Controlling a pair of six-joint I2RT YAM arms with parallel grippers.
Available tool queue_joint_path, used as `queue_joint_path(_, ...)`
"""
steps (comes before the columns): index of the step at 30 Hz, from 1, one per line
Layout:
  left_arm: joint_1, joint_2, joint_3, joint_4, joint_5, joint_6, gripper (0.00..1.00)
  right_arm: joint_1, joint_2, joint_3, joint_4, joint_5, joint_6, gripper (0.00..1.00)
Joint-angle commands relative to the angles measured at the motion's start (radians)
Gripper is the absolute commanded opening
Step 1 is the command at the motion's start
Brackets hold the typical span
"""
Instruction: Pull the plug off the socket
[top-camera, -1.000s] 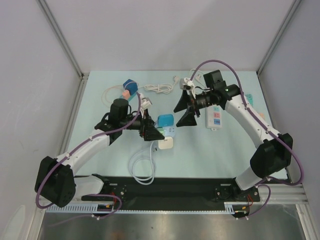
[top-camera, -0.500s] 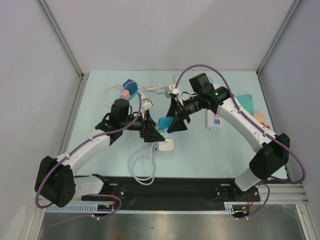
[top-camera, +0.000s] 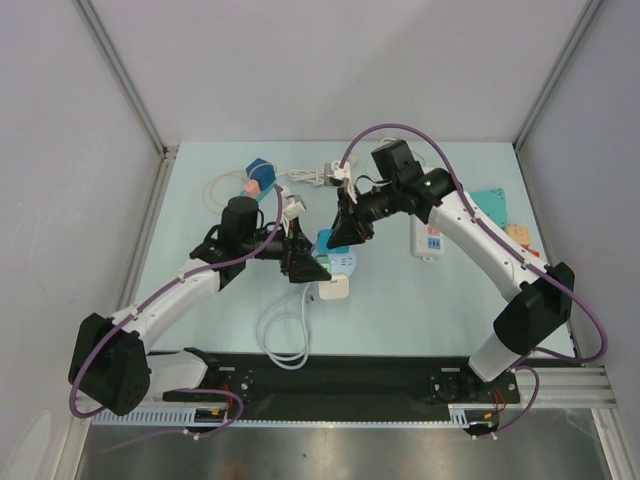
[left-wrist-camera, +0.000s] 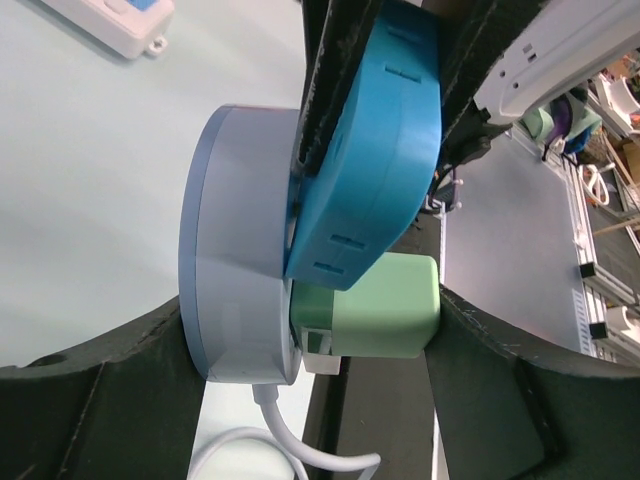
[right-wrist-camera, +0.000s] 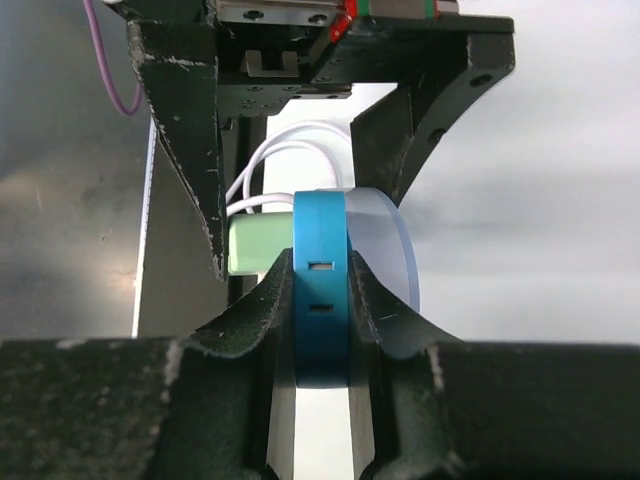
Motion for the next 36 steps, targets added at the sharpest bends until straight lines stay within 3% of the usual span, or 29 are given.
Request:
queue_joint_path(1,0.043,-0.003,0.047,-0.001,-0.104,0.001,0.0,-0.039,-0.026,0.077,-0.011,-0.122,0.103,0.0)
queue_joint_path(7,0.057,0.024,0.068,-0.042,-0.178,0.019,0.0,-0.1,-0.071,0.037,0.103,-0.147,0.273,0.0)
queue_joint_path(10,0.057,0.03,0.076,-0.084,-0.225,0.036,0.0,-0.149,-0.088,-0.041,0.251,-0.234,0.44,0.0)
queue_joint_path(13,0.057,0.047,0.082,-0.093,-0.241,0.034,0.0,-0.131,-0.094,-0.046,0.199,-0.175,0.372,0.0)
queue_joint_path(15,0.057,0.056,0.086,-0.096,-0.244,0.021,0.0,-0.047,-0.112,-0.035,0.101,0.013,0.227,0.0)
queue_joint_path(17,0.06,0.076,0.091,-0.096,-0.242,0.01,0.0,-0.001,-0.144,-0.055,0.096,0.115,0.183,0.0)
queue_joint_path(21,0.071,0.091,0.094,-0.098,-0.236,-0.001,0.01,-0.005,-0.16,-0.057,0.101,0.045,0.189,0.0)
queue_joint_path(24,0.074,0.074,0.088,-0.086,-0.216,0.004,0.0,-0.031,-0.173,-0.037,0.098,0.078,0.191,0.0)
queue_joint_path(36,0.076,0.019,0.064,-0.01,-0.127,-0.015,0.0,-0.29,-0.236,-0.138,0.176,-0.055,0.286,0.0)
